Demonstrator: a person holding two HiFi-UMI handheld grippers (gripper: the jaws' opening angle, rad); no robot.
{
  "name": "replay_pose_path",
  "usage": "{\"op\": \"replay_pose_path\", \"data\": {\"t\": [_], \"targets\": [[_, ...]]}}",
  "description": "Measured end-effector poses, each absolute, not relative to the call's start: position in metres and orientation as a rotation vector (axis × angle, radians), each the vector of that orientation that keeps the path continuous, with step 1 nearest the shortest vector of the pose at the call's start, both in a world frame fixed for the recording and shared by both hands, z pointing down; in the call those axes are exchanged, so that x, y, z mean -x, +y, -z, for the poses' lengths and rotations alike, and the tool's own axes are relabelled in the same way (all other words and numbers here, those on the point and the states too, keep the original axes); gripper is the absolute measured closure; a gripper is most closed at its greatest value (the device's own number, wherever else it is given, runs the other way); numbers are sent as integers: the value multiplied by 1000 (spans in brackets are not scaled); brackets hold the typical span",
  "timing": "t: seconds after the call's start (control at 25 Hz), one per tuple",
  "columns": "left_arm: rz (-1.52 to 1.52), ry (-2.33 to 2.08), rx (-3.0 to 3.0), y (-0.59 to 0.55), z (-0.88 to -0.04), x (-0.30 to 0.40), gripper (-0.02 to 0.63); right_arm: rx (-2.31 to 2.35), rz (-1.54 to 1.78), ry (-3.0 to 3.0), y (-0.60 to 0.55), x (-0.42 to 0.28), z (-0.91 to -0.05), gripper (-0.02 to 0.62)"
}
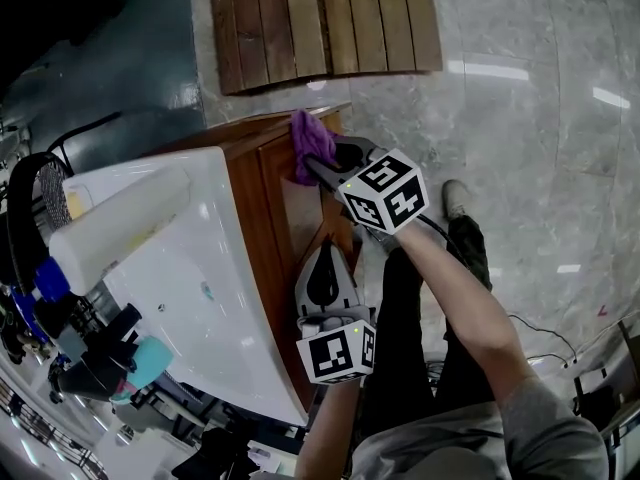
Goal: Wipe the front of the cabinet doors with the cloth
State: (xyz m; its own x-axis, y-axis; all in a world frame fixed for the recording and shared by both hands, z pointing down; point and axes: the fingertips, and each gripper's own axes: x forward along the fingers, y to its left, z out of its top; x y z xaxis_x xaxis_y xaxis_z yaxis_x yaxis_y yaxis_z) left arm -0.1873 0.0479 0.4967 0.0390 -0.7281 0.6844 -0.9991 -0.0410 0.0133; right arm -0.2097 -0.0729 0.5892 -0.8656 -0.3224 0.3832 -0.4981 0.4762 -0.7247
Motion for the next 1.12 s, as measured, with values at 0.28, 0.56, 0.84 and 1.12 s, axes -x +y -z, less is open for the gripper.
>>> {"op": "replay_pose_path", "data": {"t": [0.28, 0.56, 0.84, 1.12], "targets": [[-709, -1734, -1815, 48, -505, 186, 597, -723, -1363, -2458, -72, 209, -618, 492], [-721, -1730, -1808, 48, -511, 186, 597, -737, -1376, -2377, -71, 207, -653, 492], [-721, -1728, -1806, 48, -516, 187, 597, -737, -1384, -2314, -68, 207, -678, 492], [-724, -1736, -1798, 48, -522, 189, 597, -740, -1383, -2290, -68, 206, -694, 492]]}}
